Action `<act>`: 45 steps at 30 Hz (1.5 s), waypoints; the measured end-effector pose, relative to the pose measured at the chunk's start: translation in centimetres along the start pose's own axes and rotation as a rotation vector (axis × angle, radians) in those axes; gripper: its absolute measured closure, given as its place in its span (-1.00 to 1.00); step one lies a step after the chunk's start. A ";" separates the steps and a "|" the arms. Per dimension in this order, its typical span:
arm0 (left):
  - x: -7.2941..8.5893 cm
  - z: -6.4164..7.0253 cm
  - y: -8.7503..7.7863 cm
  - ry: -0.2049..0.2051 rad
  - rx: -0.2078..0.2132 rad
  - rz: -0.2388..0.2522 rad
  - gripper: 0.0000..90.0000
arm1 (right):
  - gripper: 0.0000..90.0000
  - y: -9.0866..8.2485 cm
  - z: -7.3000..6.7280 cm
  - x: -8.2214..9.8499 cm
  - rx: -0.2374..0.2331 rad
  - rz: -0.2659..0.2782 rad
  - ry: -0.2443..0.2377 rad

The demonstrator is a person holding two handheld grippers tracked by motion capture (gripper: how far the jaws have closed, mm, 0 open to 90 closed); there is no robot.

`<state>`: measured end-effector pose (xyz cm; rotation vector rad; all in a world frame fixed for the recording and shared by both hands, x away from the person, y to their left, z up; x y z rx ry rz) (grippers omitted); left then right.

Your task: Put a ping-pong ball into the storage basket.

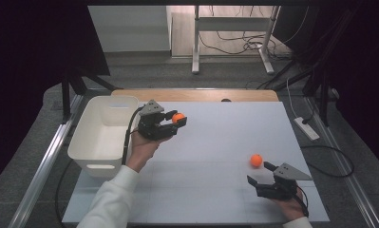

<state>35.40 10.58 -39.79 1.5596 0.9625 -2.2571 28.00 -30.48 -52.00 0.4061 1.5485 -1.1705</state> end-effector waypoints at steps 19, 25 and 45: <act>-0.6 -0.6 -1.7 -0.005 -0.028 0.013 0.12 | -0.68 0.0 -0.1 0.0 -0.006 0.003 -0.004; -0.7 -0.8 -2.4 -0.007 -0.038 0.026 0.12 | -0.68 0.0 -0.1 0.0 -0.003 0.002 -0.005; -0.8 -1.8 -4.5 -0.018 -0.081 0.056 0.12 | -0.68 0.1 -0.1 0.0 -0.006 0.002 -0.004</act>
Point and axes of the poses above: each handheld gripper's, and its own axes: y roughly forward along the jaws, x roughly out of its underside, z roughly to its right, the point moved 1 cm from there along y, roughly forward along the jaws, and after that the axes turned 8 degrees about x, right-handed, at the moved point
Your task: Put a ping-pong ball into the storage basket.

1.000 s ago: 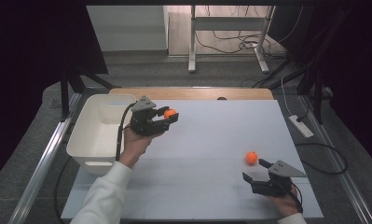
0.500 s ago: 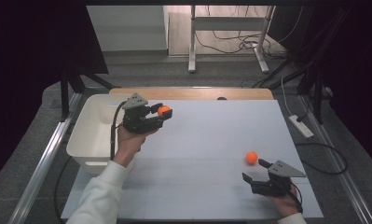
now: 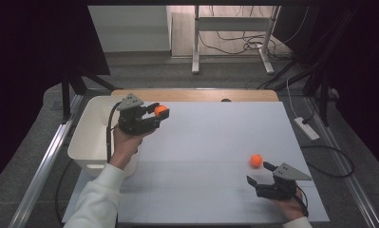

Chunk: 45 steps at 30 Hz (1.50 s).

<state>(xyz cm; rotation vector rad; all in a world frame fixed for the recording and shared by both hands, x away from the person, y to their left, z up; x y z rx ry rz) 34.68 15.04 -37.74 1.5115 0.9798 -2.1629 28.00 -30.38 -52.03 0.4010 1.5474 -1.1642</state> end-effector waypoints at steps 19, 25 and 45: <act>0.2 -1.5 -1.9 -0.017 -0.063 0.007 0.12 | -0.68 0.0 0.0 0.0 0.001 0.001 0.000; 0.3 -2.1 -2.6 -0.025 -0.087 0.009 0.12 | -0.68 0.0 0.0 -0.1 0.000 0.002 0.001; 0.6 -4.2 -4.5 -0.061 -0.152 0.019 0.12 | -0.68 0.0 -0.1 0.0 0.006 0.001 -0.001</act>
Point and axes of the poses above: each handheld gripper's, and its own axes: y roughly forward along the jaws, x roughly out of its underside, z roughly to its right, the point moved 1 cm from there along y, roughly forward along the jaws, and after that the axes turned 8 degrees about x, right-handed, at the moved point
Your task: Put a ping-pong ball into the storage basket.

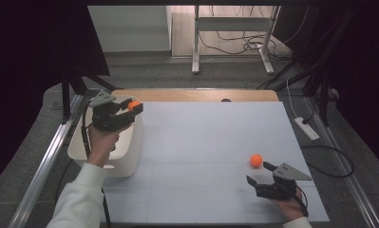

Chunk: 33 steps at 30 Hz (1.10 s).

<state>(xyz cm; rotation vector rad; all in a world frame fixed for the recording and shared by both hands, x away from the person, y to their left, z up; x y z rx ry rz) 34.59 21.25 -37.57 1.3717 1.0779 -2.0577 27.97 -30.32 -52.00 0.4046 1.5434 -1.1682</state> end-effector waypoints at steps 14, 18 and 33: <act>0.4 -2.0 -0.8 -0.023 -0.070 -0.011 0.12 | -0.68 0.0 0.0 0.0 -0.003 0.000 -0.002; 0.5 -2.4 -1.0 -0.031 -0.084 -0.008 0.12 | -0.68 0.0 0.0 0.0 -0.002 -0.001 -0.002; 0.8 -3.9 -2.4 -0.046 -0.135 -0.013 0.12 | -0.68 0.0 0.0 0.0 0.001 -0.002 -0.001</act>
Point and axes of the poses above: each handheld gripper's, and its own axes: y roughly forward along the jaws, x roughly out of its underside, z roughly to its right, the point moved 1 cm from there along y, roughly forward along the jaws, and after that the axes turned 8 degrees about x, right-handed, at the moved point
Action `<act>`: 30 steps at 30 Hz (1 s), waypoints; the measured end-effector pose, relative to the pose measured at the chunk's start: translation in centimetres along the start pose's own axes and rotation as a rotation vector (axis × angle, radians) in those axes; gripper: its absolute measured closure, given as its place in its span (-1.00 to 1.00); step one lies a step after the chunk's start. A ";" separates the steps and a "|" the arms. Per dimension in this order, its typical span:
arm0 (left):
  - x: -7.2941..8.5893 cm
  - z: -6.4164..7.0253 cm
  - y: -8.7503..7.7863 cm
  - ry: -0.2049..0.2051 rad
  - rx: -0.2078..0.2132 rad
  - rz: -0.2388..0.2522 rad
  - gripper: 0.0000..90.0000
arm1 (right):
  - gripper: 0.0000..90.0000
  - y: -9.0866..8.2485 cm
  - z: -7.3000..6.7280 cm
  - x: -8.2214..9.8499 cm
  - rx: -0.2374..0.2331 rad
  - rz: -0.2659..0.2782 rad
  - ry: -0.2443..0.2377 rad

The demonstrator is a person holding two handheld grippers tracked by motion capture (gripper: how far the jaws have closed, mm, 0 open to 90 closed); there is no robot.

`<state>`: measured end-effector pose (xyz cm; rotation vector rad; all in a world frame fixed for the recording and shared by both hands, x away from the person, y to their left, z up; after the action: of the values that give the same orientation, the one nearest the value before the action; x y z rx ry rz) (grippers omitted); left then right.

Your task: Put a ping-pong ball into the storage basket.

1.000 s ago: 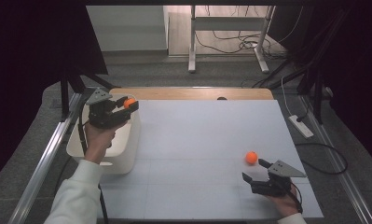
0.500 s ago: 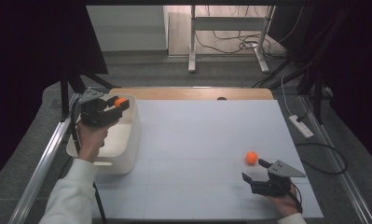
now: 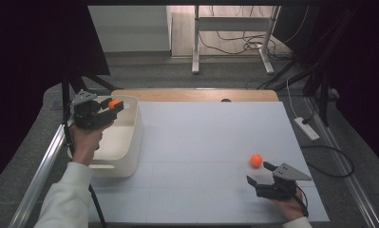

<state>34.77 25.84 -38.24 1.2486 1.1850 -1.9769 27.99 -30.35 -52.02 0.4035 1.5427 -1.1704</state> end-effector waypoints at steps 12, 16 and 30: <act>-0.1 -0.6 0.8 -0.012 -0.028 -0.027 0.12 | -0.68 0.1 -0.1 0.0 0.000 -0.002 0.000; 0.2 -1.1 1.4 -0.023 -0.042 -0.059 0.12 | -0.68 0.0 -0.1 0.0 -0.001 -0.001 0.000; 0.6 -2.1 3.4 -0.045 -0.067 -0.140 0.12 | -0.67 0.1 -0.1 0.0 0.000 -0.005 0.000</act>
<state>38.10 26.04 -40.54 1.1087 1.3371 -2.0352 28.02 -30.19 -52.07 0.3992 1.5445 -1.1743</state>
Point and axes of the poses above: each handheld gripper's, and its own axes: y roughly forward along the jaws, x roughly out of its underside, z roughly to its right, the point moved 1 cm from there along y, roughly forward along the jaws, and after that the axes turned 8 degrees about x, right-handed, at the moved point
